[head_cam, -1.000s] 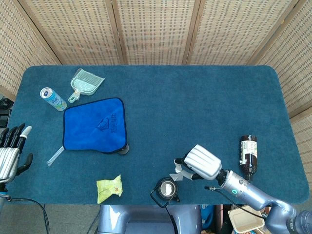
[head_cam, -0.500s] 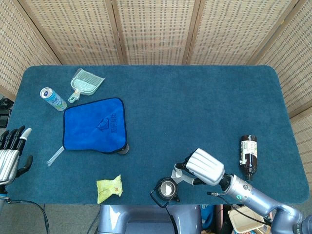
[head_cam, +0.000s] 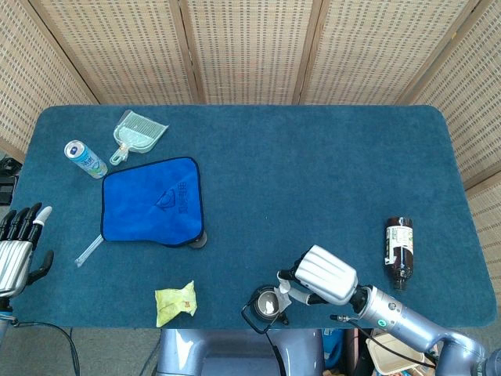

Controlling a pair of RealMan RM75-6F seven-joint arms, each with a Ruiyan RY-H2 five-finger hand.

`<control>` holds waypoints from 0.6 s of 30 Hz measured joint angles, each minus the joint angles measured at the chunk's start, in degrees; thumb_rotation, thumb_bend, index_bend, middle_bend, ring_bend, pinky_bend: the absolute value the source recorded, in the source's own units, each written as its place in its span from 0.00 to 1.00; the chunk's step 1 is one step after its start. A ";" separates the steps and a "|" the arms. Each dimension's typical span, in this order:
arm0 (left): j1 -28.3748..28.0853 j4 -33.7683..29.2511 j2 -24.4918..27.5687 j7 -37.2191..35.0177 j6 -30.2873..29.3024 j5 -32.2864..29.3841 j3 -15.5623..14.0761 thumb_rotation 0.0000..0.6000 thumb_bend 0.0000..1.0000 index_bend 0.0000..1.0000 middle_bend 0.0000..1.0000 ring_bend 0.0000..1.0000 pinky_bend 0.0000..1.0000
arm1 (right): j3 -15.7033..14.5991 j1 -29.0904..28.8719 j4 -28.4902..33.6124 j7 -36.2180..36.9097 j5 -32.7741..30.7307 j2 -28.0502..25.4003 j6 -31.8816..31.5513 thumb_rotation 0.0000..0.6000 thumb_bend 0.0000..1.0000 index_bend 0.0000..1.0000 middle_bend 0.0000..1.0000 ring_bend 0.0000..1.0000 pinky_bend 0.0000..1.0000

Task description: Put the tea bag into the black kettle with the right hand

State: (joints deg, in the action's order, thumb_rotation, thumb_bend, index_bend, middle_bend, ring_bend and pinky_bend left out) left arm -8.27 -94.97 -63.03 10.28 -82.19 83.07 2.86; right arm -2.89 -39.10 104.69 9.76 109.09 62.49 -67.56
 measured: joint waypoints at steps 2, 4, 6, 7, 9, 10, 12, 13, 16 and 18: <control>-0.03 0.05 -0.07 0.00 0.05 0.01 0.00 1.00 0.48 0.03 0.00 0.00 0.00 | -0.04 0.02 0.04 -0.10 -0.03 0.04 0.15 1.00 0.80 0.63 0.90 0.85 0.89; -0.08 0.06 -0.12 0.04 0.16 -0.01 0.01 1.00 0.48 0.03 0.00 0.00 0.00 | -0.04 -0.01 0.09 -0.20 -0.10 0.11 0.39 1.00 0.80 0.63 0.90 0.85 0.89; -0.10 0.03 -0.14 0.06 0.21 -0.03 0.01 1.00 0.48 0.03 0.00 0.00 0.00 | -0.02 -0.04 0.23 -0.40 -0.05 0.18 0.51 1.00 0.80 0.63 0.90 0.85 0.89; -0.11 0.04 -0.14 0.08 0.25 -0.11 0.04 1.00 0.48 0.03 0.00 0.00 0.00 | -0.01 -0.06 0.33 -0.51 0.03 0.21 0.53 1.00 0.80 0.63 0.90 0.85 0.89; -0.11 0.04 -0.11 0.08 0.24 -0.13 0.07 1.00 0.48 0.03 0.00 0.00 0.00 | 0.12 -0.10 0.58 -0.70 0.11 0.22 0.52 1.00 0.80 0.63 0.90 0.85 0.89; -0.09 0.06 -0.10 0.04 0.20 -0.12 0.07 1.00 0.48 0.03 0.00 0.00 0.00 | 0.17 -0.11 0.66 -0.78 0.15 0.20 0.50 1.00 0.80 0.63 0.90 0.85 0.89; -0.05 0.13 -0.07 -0.03 0.15 -0.12 0.07 1.00 0.48 0.03 0.00 0.00 0.00 | 0.31 -0.15 0.99 -1.06 0.22 0.09 0.46 1.00 0.80 0.63 0.90 0.85 0.89; -0.03 0.15 -0.05 -0.07 0.14 -0.14 0.08 1.00 0.48 0.03 0.00 0.00 0.00 | 0.38 -0.18 1.17 -1.18 0.24 0.00 0.47 1.00 0.80 0.63 0.90 0.85 0.89; 0.07 0.25 -0.06 -0.18 0.09 -0.27 0.08 1.00 0.48 0.03 0.00 0.00 0.00 | 0.55 -0.31 1.67 -1.64 0.21 -0.24 0.78 1.00 0.80 0.63 0.90 0.85 0.89; 0.09 0.34 -0.11 -0.27 0.11 -0.29 0.05 1.00 0.48 0.03 0.00 0.00 0.00 | 0.61 -0.45 1.96 -1.86 0.14 -0.31 1.21 1.00 0.80 0.63 0.90 0.85 0.89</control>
State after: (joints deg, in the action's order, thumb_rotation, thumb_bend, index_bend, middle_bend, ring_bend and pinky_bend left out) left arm -8.18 -94.64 -63.14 10.01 -82.09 82.78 2.92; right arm -2.27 -39.55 106.65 7.91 109.23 62.19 -66.35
